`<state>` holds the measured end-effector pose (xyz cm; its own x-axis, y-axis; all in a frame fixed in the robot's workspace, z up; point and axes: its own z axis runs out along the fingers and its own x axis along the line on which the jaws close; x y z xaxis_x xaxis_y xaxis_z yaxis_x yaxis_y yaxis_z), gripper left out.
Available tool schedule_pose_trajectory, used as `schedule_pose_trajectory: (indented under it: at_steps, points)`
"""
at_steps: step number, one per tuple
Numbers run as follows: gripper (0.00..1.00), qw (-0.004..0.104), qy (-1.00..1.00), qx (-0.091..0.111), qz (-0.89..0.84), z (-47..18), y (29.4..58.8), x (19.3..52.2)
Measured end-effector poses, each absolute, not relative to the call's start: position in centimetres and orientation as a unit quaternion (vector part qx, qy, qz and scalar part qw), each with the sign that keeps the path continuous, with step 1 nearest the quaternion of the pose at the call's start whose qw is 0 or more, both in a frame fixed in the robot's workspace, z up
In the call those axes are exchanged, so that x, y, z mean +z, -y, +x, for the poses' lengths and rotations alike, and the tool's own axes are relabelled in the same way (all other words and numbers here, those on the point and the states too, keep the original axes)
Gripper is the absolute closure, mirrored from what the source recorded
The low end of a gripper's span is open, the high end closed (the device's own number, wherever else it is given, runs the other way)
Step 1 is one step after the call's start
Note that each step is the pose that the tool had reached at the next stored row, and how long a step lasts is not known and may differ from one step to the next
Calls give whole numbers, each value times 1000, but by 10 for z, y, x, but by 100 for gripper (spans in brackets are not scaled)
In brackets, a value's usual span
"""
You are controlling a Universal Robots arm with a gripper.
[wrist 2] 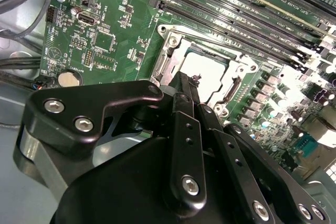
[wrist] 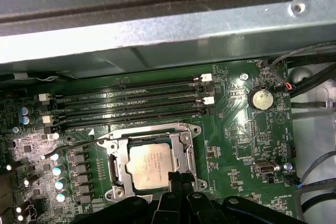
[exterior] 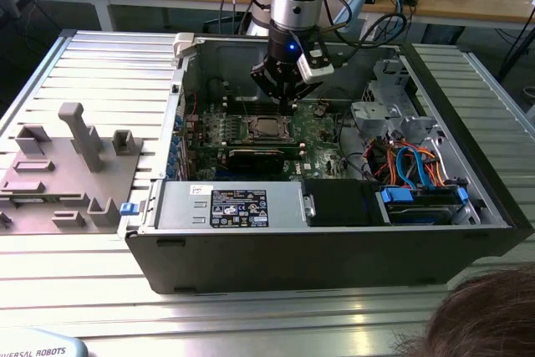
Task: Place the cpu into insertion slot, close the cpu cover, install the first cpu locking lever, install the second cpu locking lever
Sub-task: 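Install the first cpu locking lever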
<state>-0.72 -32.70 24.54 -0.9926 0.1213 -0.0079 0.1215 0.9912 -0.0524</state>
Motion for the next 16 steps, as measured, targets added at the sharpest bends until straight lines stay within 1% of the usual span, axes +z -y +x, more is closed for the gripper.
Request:
schedule_pose_trajectory:
  at_steps: [16]
  points:
    - [89, 3, -998, -26, 52, -7, 327, 245]
